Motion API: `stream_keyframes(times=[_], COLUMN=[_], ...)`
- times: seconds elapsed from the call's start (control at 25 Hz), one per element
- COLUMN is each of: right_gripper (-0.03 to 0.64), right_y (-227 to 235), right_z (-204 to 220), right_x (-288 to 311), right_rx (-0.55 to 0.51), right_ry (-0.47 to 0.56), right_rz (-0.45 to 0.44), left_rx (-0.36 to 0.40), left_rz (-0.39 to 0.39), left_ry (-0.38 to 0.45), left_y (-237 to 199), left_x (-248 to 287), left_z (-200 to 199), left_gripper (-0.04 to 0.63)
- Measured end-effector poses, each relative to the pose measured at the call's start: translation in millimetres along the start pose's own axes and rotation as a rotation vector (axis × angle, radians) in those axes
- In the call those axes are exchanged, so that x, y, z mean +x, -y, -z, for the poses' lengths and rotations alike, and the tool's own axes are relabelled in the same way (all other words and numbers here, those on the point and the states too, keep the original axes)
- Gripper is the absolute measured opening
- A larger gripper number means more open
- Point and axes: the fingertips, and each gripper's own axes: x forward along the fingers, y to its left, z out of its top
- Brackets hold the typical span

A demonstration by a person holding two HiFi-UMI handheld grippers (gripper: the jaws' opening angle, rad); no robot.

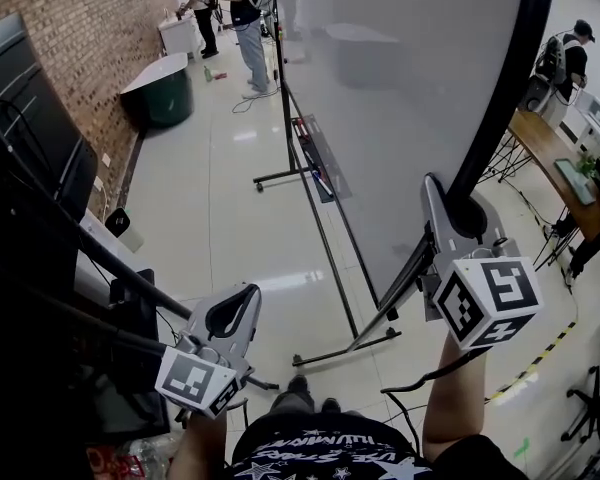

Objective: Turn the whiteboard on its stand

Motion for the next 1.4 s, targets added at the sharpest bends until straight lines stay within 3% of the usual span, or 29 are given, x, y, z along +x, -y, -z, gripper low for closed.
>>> stream_keyframes(times=[0.4, 1.4], right_gripper=[0.051, 0.048], right_y=[-0.6, 13.1], right_z=[-5.0, -15.8], right_x=[-24.6, -101.9], right_rx=[-0.002, 0.028], right_ry=[0.004, 0.012], right_rz=[0.016, 0.073], left_rx=[-0.002, -0.043], left_rz=[-0.006, 0.091], left_ry=[0.022, 0.008], left_y=[21.1, -1.4], left_x=[-17.6, -68.5], left_z=[-1.7, 0.6], left_gripper=[0.005, 0.005])
